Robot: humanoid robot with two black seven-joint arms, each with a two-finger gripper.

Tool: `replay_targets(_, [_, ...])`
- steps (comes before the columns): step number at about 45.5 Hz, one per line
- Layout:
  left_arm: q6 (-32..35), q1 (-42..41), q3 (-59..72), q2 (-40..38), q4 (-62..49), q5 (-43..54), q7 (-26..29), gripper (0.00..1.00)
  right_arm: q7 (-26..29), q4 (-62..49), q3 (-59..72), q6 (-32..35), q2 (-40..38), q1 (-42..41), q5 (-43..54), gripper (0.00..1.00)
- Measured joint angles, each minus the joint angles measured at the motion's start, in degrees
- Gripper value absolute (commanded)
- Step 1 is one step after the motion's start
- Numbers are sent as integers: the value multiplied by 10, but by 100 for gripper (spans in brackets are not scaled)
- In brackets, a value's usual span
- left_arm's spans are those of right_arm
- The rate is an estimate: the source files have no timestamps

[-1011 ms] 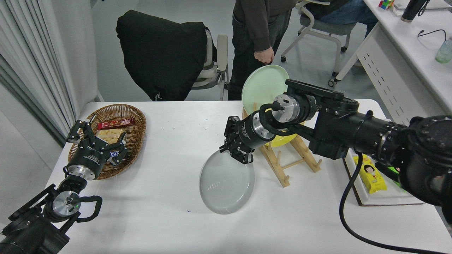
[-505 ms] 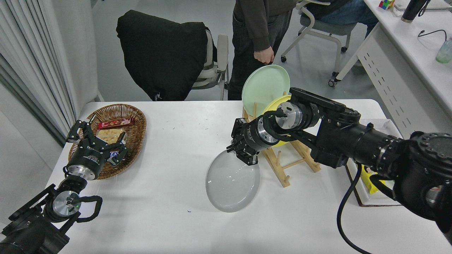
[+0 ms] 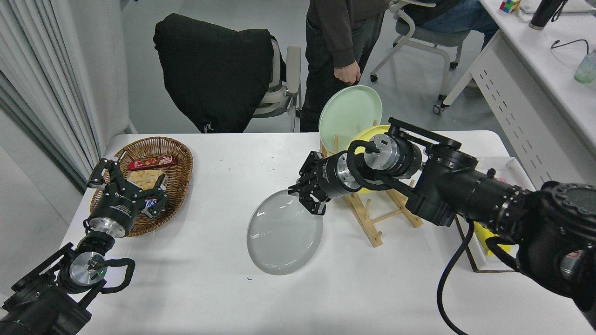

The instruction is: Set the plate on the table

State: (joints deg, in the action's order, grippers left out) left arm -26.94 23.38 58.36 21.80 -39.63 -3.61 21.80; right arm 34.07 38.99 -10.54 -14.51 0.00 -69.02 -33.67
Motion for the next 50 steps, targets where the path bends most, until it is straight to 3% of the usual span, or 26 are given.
replay_targets(29, [0, 0, 0, 0, 0, 0, 0, 98, -13, 5, 2, -187, 0, 26, -62, 0])
replay_targets(42, [0, 0, 0, 0, 0, 0, 0, 98, -12, 14, 11, -219, 0, 38, -76, 0])
replay_targets(50, [0, 0, 0, 0, 0, 0, 0, 98, -12, 13, 6, -223, 0, 48, -138, 0])
